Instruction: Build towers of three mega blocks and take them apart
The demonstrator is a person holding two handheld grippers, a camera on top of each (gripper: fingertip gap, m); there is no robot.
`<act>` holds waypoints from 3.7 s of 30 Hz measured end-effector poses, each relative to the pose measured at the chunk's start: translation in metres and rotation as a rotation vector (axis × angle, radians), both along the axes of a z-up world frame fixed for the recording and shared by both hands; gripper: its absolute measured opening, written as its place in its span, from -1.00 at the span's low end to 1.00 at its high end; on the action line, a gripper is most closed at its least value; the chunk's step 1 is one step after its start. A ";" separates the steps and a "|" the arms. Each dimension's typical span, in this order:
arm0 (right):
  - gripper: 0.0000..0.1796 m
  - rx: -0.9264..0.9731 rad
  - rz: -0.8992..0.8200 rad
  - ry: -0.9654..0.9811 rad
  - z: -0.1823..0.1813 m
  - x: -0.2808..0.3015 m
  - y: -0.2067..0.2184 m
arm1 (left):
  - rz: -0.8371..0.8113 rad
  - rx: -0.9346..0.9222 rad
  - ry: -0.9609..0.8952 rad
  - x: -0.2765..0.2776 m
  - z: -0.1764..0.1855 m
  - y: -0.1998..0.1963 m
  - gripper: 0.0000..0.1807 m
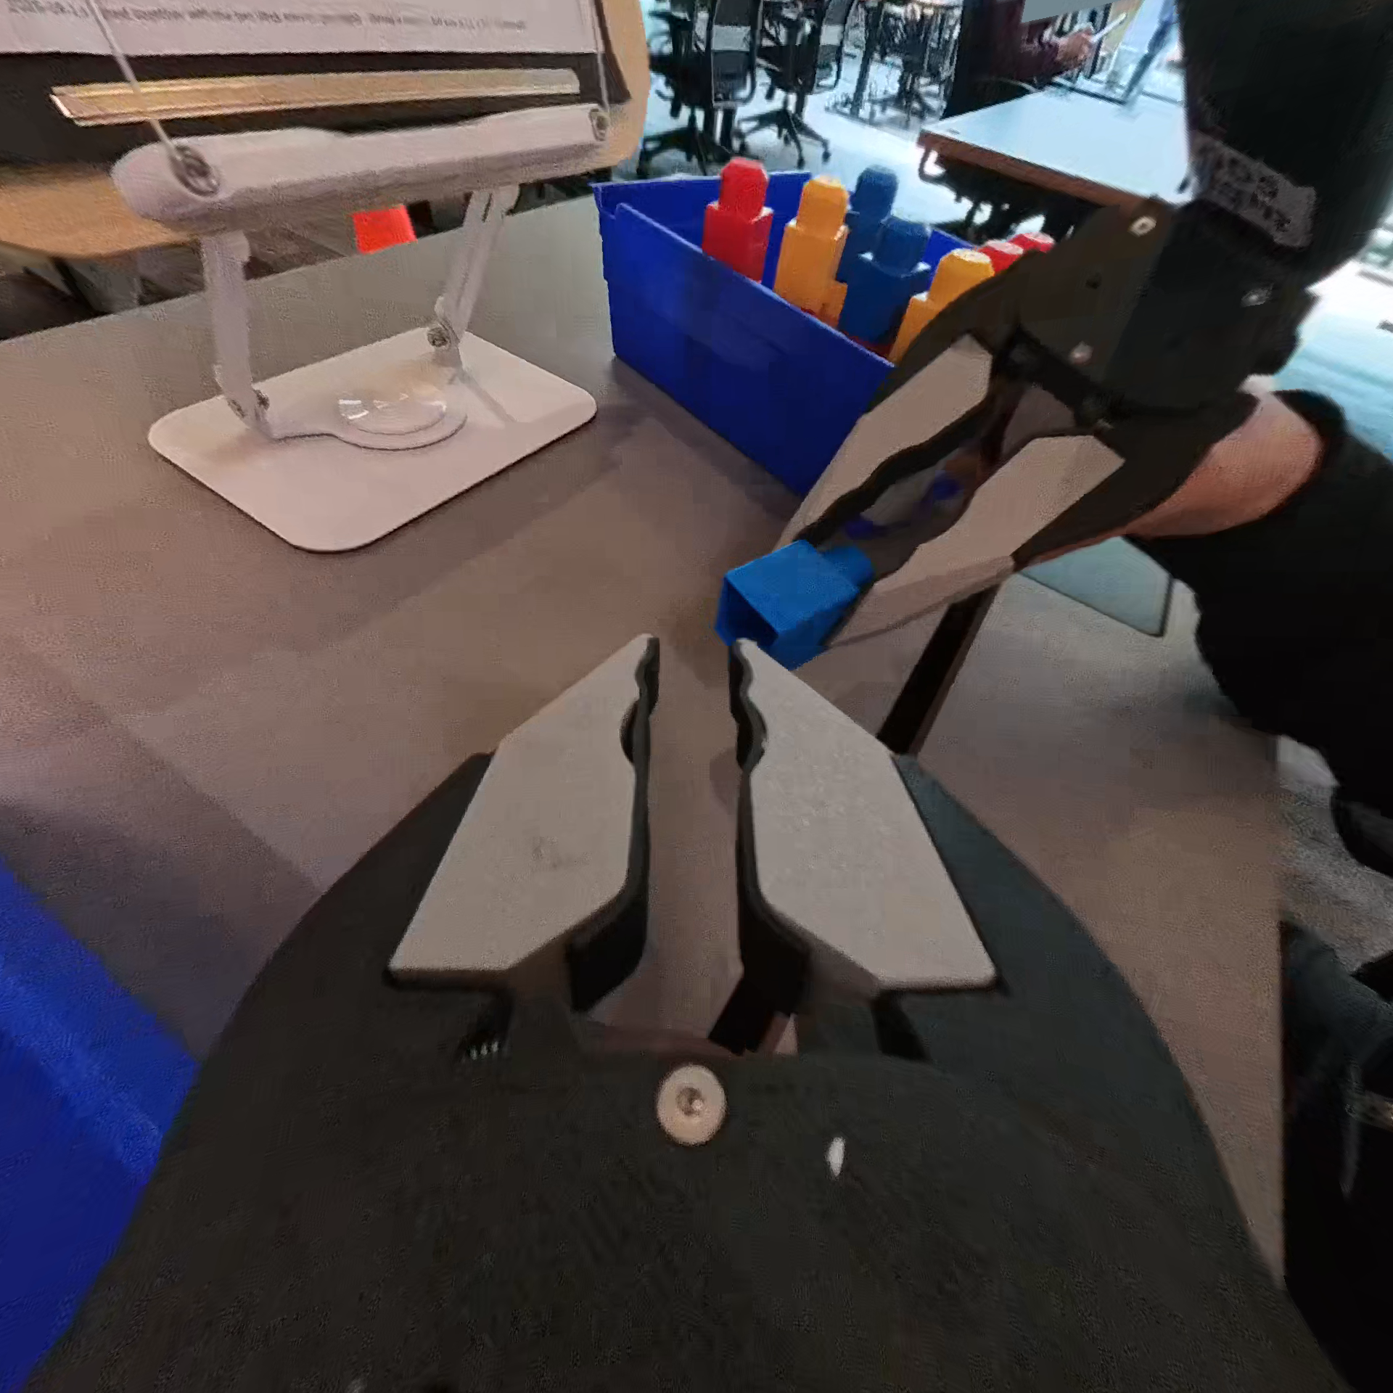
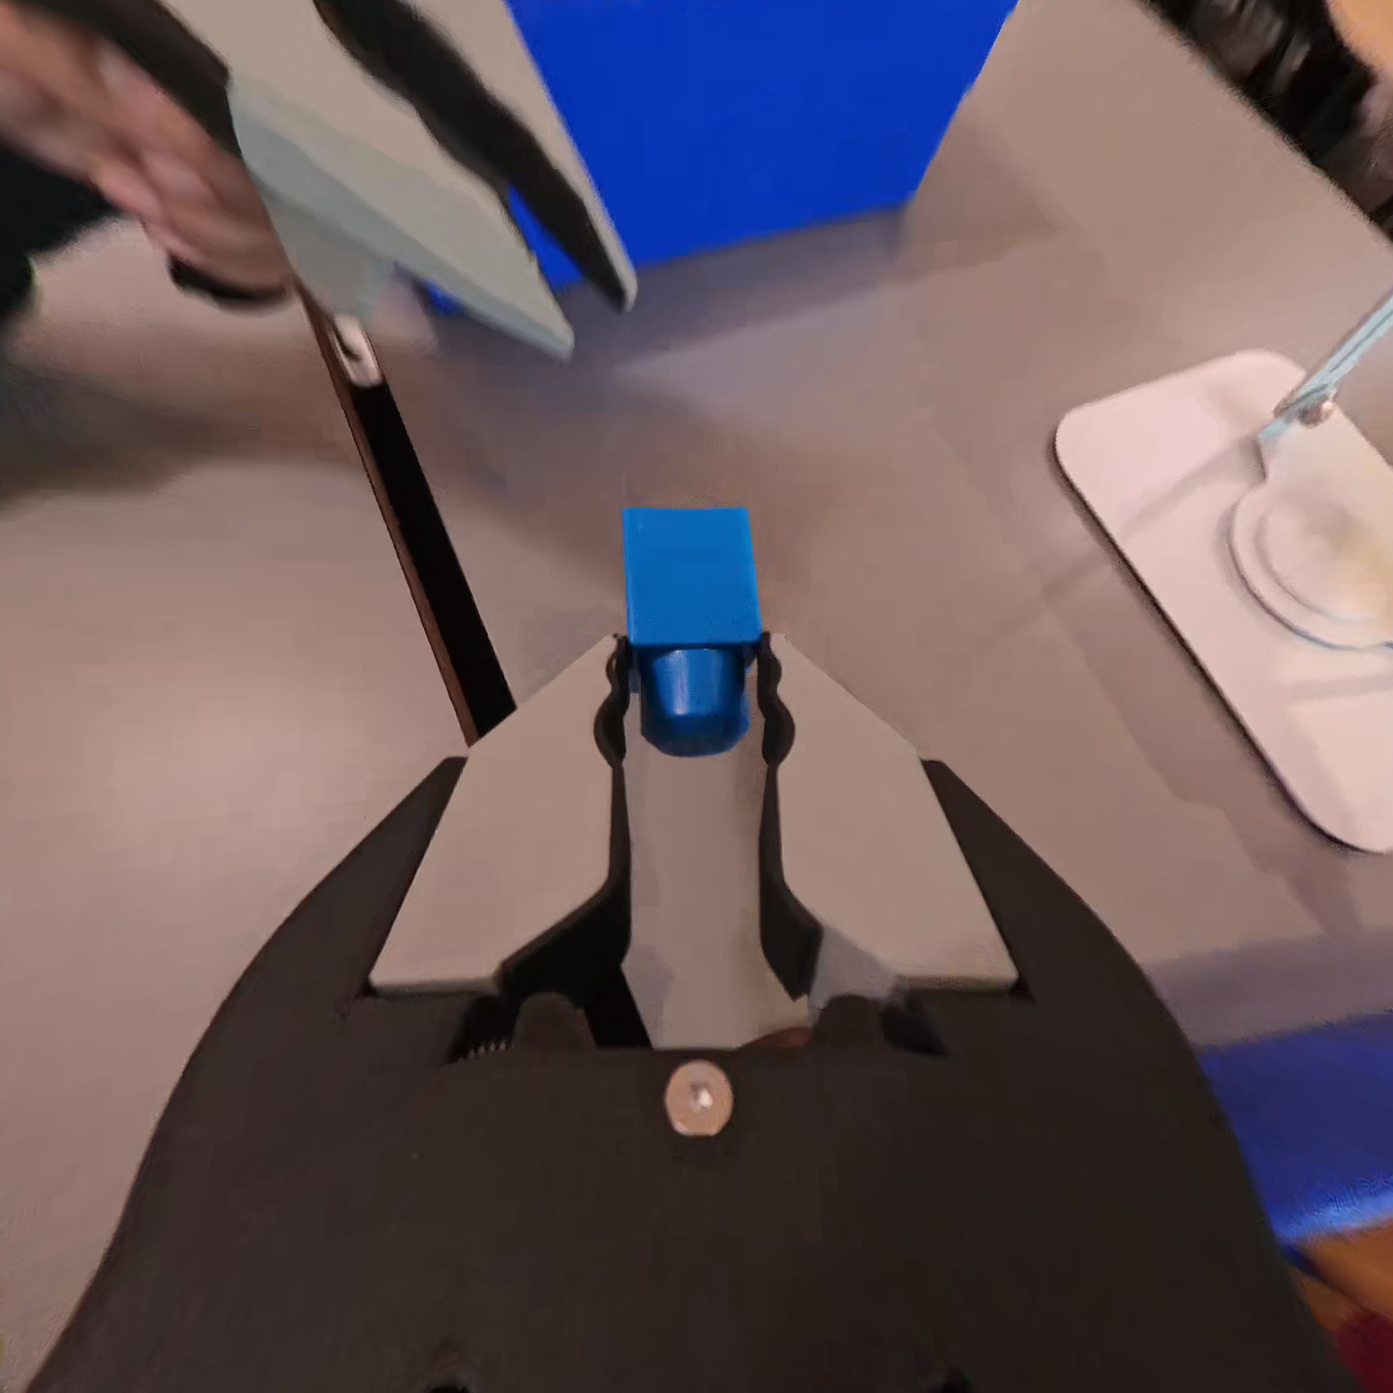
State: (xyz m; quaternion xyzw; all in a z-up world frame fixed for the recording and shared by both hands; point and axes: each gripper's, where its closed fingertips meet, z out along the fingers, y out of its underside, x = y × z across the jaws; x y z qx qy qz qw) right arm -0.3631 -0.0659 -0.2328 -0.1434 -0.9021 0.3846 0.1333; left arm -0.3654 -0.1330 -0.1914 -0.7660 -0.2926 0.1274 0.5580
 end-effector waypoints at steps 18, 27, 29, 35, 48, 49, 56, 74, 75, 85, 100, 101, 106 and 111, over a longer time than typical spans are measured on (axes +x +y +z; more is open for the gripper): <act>-0.65 1.133 0.109 -0.340 -0.041 -0.022 0.056 | 0.221 0.019 0.006 -0.016 -0.004 -0.041 -0.81; -0.65 1.107 0.125 -0.328 -0.044 -0.028 0.042 | 0.234 0.057 0.018 -0.017 0.004 -0.044 -0.78; -0.65 1.054 0.120 -0.318 -0.040 -0.029 0.038 | 0.225 0.067 0.024 -0.016 0.006 -0.043 -0.78; -0.42 0.767 0.032 -0.224 -0.005 -0.036 0.022 | 0.202 0.083 0.016 -0.014 0.006 -0.040 -0.75; -1.00 0.216 -0.153 -0.108 -0.006 0.026 0.016 | 0.195 0.097 0.037 -0.011 0.007 -0.035 -0.75; -1.00 0.242 -0.187 -0.101 -0.018 0.023 0.023 | 0.196 0.098 0.032 -0.011 0.006 -0.034 -0.75; -1.00 0.279 -0.291 -0.150 -0.062 0.002 0.033 | 0.191 0.082 0.018 -0.014 -0.003 -0.029 -0.75; -0.84 -0.337 -0.193 0.112 0.009 -0.038 -0.087 | 0.097 0.234 -0.001 0.004 0.019 -0.023 -0.70; -0.81 -0.330 -0.203 0.129 0.008 -0.038 -0.084 | 0.110 0.232 0.016 0.004 0.021 -0.025 -0.70; -0.63 -0.390 -0.206 0.124 0.007 -0.037 -0.084 | 0.459 0.087 0.113 -0.012 0.053 -0.123 -0.70; -0.66 -0.419 -0.183 0.240 0.027 -0.027 -0.089 | 0.953 -0.578 -0.342 -0.126 -0.054 -0.293 -0.44; -0.66 -0.423 -0.182 0.237 0.028 -0.027 -0.089 | 0.969 -0.619 -0.359 -0.128 -0.060 -0.297 -0.43; -0.67 -0.435 -0.172 0.226 0.029 -0.025 -0.091 | 0.969 -0.775 -0.486 -0.122 -0.092 -0.314 -0.50; -0.69 -0.433 -0.151 0.224 0.030 -0.021 -0.095 | 0.887 -0.674 -0.558 -0.121 -0.104 -0.300 -0.77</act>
